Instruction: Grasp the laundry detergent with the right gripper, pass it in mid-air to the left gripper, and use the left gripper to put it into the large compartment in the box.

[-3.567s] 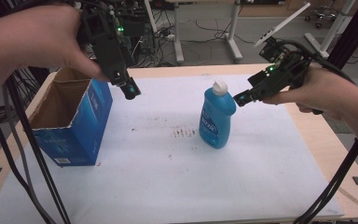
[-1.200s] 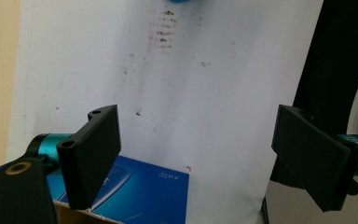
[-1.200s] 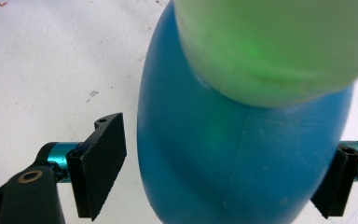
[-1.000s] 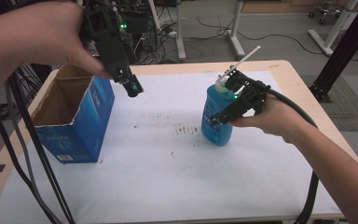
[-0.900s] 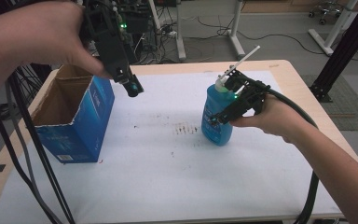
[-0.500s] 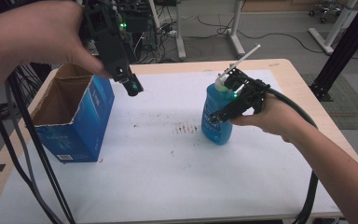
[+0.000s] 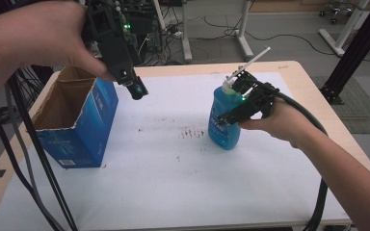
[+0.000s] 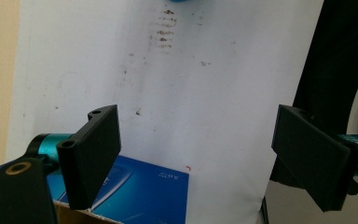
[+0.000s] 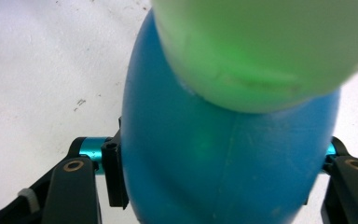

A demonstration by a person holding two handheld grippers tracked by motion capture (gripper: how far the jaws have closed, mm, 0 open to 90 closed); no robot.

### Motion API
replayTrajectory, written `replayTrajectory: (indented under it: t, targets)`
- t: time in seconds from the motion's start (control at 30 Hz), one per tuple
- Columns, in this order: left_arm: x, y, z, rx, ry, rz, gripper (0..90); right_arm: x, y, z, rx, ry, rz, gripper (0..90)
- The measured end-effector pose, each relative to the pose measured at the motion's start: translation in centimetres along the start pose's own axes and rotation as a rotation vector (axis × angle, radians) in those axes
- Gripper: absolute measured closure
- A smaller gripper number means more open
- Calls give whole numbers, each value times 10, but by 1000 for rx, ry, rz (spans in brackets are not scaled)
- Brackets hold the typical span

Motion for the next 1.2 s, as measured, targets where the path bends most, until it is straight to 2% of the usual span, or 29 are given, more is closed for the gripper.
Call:
replayTrajectory:
  t: [0.17, 0.4, 0.63, 1.03, 1.1, 1.17, 1.2]
  targets:
    - [0, 0, 0, 1, -1, 0, 156, 0, -2, 0, 7, -5, 15, 391]
    - [1, 1, 0, 0, -1, -1, 156, -1, -2, 0, 9, -7, 24, 403]
    - [1, 1, 1, 1, -2, -1, 156, 0, -1, 0, 9, -35, 34, 422]
    - [1, 3, 2, 3, -4, 0, 156, 1, 0, 0, 66, -55, 6, 444]
    - [1, 3, 2, 7, -6, 0, 156, 3, 0, -1, 81, -64, -22, 445]
    - [1, 3, 2, 8, -8, -1, 156, 3, 0, -1, 81, -64, -22, 445]
    - [1, 3, 2, 8, -9, 1, 156, 8, 0, -2, 90, -76, -45, 446]
Point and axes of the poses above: each handheld gripper's, and its own axes: x roughly backward along the jaws, z roughly out of its underside, y roughly to its left, the point moved 8 cm from there along -x, roughly forward along the jaws, and after that the axes turned 7 degrees about -z, right-handed, at the moved point
